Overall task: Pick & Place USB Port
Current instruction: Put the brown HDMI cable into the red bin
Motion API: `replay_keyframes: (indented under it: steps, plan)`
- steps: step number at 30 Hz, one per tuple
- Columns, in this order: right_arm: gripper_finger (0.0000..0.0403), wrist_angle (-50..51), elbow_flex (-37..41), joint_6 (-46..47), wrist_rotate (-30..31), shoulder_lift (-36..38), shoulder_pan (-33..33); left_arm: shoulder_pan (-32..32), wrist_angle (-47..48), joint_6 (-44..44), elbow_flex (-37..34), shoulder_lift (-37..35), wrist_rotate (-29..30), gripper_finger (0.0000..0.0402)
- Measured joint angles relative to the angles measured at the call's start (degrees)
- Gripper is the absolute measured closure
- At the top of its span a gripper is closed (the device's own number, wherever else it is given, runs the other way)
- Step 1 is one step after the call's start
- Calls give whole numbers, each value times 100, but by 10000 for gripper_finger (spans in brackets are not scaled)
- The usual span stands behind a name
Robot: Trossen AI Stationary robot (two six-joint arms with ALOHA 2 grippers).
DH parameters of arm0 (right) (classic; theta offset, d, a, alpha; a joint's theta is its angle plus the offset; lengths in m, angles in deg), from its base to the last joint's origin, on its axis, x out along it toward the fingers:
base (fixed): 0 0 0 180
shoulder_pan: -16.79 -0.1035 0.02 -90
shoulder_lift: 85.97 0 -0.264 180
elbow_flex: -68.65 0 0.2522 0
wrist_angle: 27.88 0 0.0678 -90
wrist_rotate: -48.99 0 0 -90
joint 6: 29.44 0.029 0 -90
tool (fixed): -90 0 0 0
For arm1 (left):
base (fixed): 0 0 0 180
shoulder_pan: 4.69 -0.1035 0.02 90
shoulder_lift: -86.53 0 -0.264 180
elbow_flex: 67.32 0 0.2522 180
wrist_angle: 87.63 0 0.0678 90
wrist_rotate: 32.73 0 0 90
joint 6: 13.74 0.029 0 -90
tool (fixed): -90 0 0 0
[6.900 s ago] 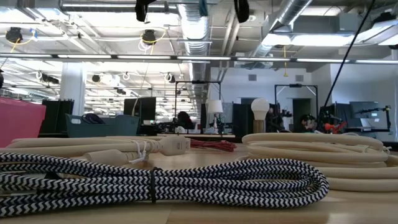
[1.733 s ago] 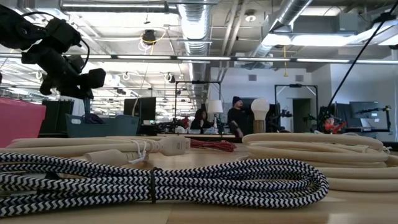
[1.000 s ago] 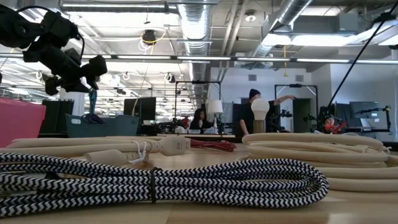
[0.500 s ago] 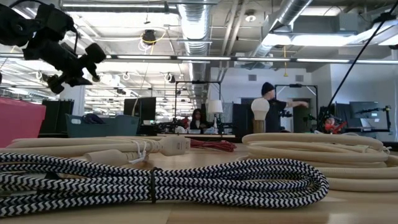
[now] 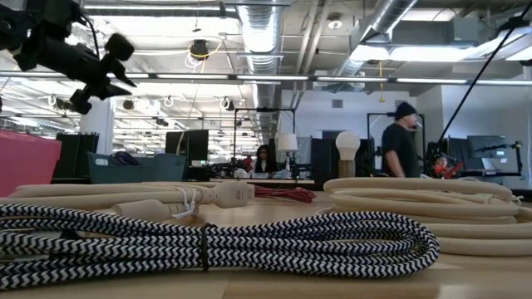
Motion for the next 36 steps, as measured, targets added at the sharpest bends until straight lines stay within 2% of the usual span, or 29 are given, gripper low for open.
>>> replay_keyframes:
  steps: [3,7,9,10,14,22,30,36]
  plan:
    - [349,0,0,0,-118,0,0,16,-87,42,0,-317,-967,333]
    - [349,2,0,0,-136,0,0,222,-722,39,0,-468,-2652,362]
    - [349,1,0,-2,-136,0,0,439,-1155,-99,0,-465,-3163,374]
    - [349,2,0,-2,-136,0,0,573,-1337,-199,0,-461,-3237,379]
    - [349,0,0,0,-137,0,0,1187,-1960,-282,0,-458,-3103,395]
    - [349,-25,0,2,-140,0,0,2544,-2075,223,203,-269,-1929,396]
    - [349,-46,0,2,-142,0,0,3902,-2072,1020,520,601,-905,397]
    - [349,-44,0,2,-157,0,0,4675,-2066,1641,847,1300,-315,397]
